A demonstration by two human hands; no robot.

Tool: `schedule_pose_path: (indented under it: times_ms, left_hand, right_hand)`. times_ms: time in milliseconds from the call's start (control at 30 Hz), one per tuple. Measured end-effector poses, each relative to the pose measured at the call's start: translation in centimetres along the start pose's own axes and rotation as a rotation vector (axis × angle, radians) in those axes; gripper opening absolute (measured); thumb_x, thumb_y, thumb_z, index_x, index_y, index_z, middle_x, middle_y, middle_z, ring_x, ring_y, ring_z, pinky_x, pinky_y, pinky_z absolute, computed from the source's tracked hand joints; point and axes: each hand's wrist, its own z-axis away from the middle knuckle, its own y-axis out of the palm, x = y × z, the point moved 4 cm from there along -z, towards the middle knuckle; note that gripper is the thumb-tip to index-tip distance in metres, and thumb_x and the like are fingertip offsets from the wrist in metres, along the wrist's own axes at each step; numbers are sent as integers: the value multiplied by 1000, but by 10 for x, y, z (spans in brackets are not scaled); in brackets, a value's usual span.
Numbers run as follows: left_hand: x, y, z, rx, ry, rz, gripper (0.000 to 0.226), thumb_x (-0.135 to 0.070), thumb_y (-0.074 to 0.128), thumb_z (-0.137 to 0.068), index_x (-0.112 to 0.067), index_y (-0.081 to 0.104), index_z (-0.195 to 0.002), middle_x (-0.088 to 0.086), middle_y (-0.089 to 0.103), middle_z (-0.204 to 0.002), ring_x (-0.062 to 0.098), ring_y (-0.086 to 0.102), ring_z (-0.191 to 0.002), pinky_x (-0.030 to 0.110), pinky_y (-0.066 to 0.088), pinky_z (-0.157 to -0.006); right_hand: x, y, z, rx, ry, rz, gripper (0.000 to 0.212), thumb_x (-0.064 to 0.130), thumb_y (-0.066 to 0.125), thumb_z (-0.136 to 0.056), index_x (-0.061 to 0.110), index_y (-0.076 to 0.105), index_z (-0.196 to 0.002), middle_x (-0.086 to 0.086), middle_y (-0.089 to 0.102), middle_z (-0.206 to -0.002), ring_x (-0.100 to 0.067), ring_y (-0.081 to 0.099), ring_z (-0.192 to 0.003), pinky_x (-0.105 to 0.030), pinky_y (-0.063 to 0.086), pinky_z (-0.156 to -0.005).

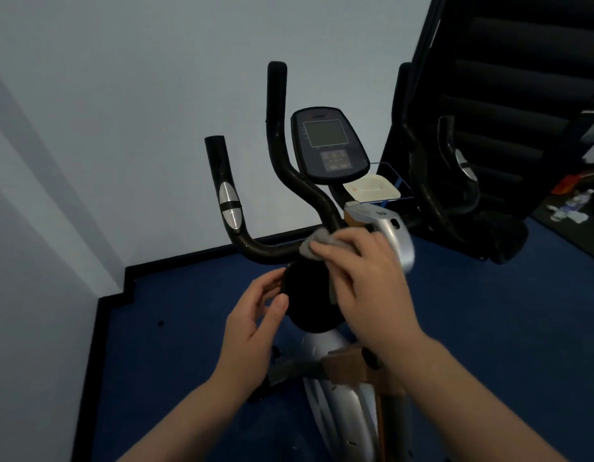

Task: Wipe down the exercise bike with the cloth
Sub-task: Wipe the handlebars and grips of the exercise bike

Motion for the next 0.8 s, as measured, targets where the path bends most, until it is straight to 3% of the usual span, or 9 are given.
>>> schedule_pose_path:
  times_ms: [100, 267, 500, 633, 700, 800]
  left_hand:
    - [-2, 2, 0, -56, 15, -27, 36, -39, 50, -91, -27, 59, -123, -15, 65, -116, 6, 60, -112, 13, 47, -88]
    - [0, 5, 2, -112, 27, -68, 34, -40, 49, -90, -32, 59, -122, -15, 65, -116, 6, 60, -112, 14, 47, -88]
    - [3, 12, 5, -217, 61, -103, 32, -38, 46, -93, -30, 59, -121, -18, 64, -115, 4, 60, -110, 12, 46, -88]
    - [4, 12, 5, -241, 82, -124, 30, -35, 46, -94, -32, 59, -121, -18, 65, -114, 4, 60, -110, 12, 47, -88]
    - [3, 13, 5, -258, 90, -140, 29, -35, 46, -94, -37, 59, -120, -19, 64, -114, 3, 60, -109, 12, 47, -88]
    - [4, 15, 5, -280, 75, -143, 29, -36, 45, -93, -35, 59, -119, -17, 65, -113, 6, 61, -108, 15, 48, -87]
  right_hand:
    - [-9, 11, -12, 104, 19, 69, 27, 17, 63, -91, 21, 68, -117, -1, 59, -112, -21, 50, -101, -42, 44, -84]
    - [-33, 11, 32, 37, 225, -70, 35, 37, 46, -94, 22, 57, -124, 3, 51, -102, -12, 45, -95, -35, 47, -78]
    - [-27, 28, -24, 234, 150, 42, 26, 37, 42, -100, 19, 58, -111, 0, 54, -102, -17, 47, -99, -33, 42, -83]
    - [-37, 18, 7, 275, 188, 7, 36, 49, 33, -96, 21, 54, -102, 3, 56, -88, -15, 53, -85, -35, 44, -67]
    - [-39, 16, 7, 284, 162, 110, 38, 52, 26, -94, 22, 48, -93, 6, 52, -79, -14, 51, -76, -31, 35, -56]
    - [-29, 29, -20, 314, 93, 323, 38, 46, 21, -100, 21, 50, -96, 2, 56, -84, -15, 44, -75, -29, 30, -59]
